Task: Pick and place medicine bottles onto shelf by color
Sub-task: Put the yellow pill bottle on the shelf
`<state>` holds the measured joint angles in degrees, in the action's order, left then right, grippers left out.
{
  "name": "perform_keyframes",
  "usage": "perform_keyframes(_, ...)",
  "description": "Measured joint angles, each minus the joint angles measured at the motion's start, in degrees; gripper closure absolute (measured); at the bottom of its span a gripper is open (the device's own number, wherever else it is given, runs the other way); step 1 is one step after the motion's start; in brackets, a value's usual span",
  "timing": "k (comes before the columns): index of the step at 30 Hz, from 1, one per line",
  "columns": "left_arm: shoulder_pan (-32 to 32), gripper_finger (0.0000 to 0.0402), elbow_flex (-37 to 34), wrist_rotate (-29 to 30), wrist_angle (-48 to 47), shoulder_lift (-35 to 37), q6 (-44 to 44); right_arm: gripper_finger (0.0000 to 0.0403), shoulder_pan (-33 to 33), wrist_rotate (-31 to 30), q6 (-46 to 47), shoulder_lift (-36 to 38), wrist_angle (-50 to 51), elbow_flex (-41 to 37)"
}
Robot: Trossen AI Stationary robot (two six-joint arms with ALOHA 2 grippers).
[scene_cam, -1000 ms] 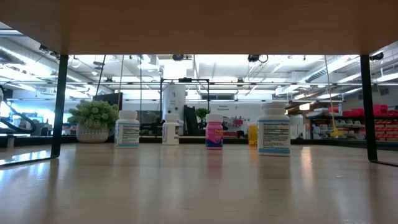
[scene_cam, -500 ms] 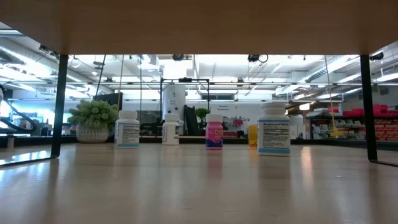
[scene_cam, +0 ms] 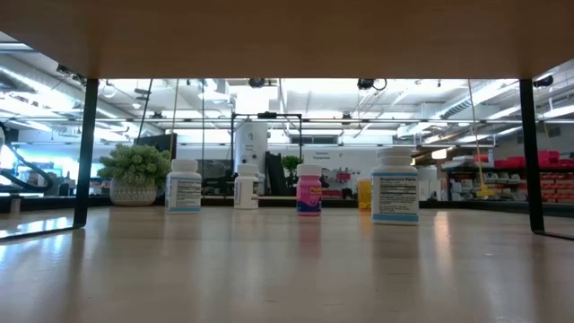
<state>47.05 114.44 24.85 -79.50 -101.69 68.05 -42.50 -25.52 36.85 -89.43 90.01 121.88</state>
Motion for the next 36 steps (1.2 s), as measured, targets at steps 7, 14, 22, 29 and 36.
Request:
perform_keyframes(7,0.04,0.0165,0.08,-0.45,0.83,0.0,-0.97,0.0125,0.0,0.0,-0.74,0.0,0.01,-0.01)
perform_keyframes(14,-0.52,0.0133,0.19,-0.73,0.96,0.09,-2.75,0.0125,0.0,-0.98,-1.54,0.0,0.01,0.0)
perform_keyframes(22,-0.94,0.0116,0.19,-0.49,0.91,0.11,-2.76,0.0125,0.0,-1.01,-1.47,0.0,0.01,0.0)
perform_keyframes(29,-0.91,0.0115,0.19,-0.49,3.45,0.13,-2.78,0.0125,0.0,-1.01,-1.21,0.0,0.01,0.0)
perform_keyframes(36,-0.56,0.0115,0.2,-0.54,3.45,0.17,-2.78,0.0125,-0.02,-1.01,-1.34,0.0,0.01,0.0)
